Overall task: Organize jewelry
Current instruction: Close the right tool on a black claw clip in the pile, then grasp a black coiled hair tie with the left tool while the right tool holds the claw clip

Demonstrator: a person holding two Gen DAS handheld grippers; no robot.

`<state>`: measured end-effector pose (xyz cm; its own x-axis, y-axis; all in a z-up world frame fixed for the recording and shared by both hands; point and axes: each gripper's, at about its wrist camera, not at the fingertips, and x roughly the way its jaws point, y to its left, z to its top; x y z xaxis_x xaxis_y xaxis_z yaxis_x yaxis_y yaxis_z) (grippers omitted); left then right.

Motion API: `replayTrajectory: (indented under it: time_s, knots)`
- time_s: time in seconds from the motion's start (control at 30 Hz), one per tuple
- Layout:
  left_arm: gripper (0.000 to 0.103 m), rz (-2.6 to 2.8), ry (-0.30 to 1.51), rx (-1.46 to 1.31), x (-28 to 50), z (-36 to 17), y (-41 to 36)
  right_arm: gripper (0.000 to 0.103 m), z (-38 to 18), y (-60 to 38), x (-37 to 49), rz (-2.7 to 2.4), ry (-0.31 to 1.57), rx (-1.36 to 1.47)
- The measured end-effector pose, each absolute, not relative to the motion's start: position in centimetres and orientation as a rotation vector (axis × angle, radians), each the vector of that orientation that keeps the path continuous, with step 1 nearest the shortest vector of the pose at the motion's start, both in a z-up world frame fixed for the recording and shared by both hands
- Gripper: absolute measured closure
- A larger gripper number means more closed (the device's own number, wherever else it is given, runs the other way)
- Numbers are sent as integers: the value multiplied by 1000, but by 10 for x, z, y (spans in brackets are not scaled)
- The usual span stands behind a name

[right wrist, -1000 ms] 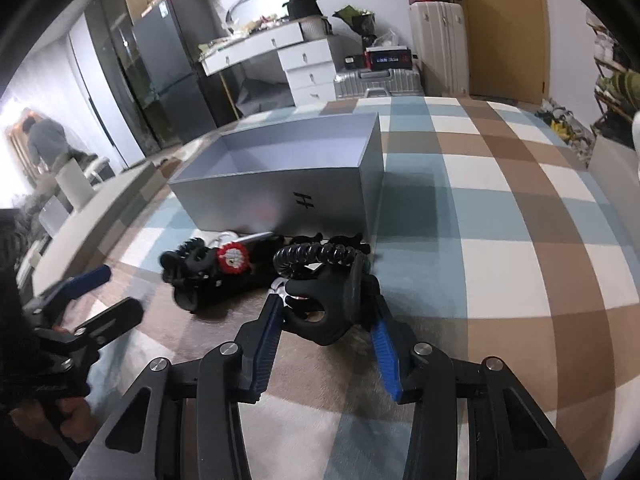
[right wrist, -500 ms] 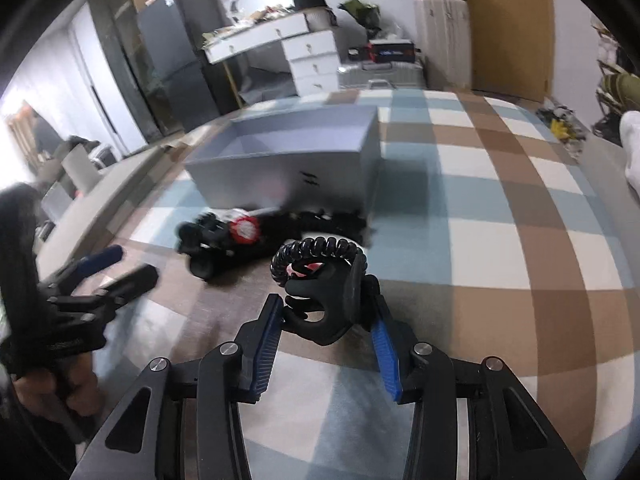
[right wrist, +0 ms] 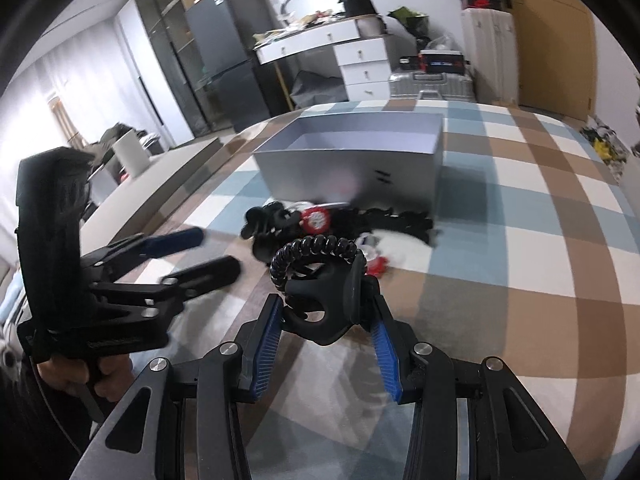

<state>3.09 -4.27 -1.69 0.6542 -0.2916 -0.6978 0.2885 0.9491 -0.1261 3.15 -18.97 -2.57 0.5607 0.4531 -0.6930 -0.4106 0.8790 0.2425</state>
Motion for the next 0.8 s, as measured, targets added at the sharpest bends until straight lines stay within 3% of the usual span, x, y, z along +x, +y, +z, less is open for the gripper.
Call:
replayTrajectory:
  time_s: [0.57,0.73,0.8]
  knots:
    - [51,-447,826,92,23,-18,-66,61,-26,-188,31,545,845,82]
    - [65,-471,806,97,19,-16,-68,61,-22,-185,29,581,847,93]
    - [79,-493,801,100,18,-15,-69,61,-21,-183,29,580,845,89]
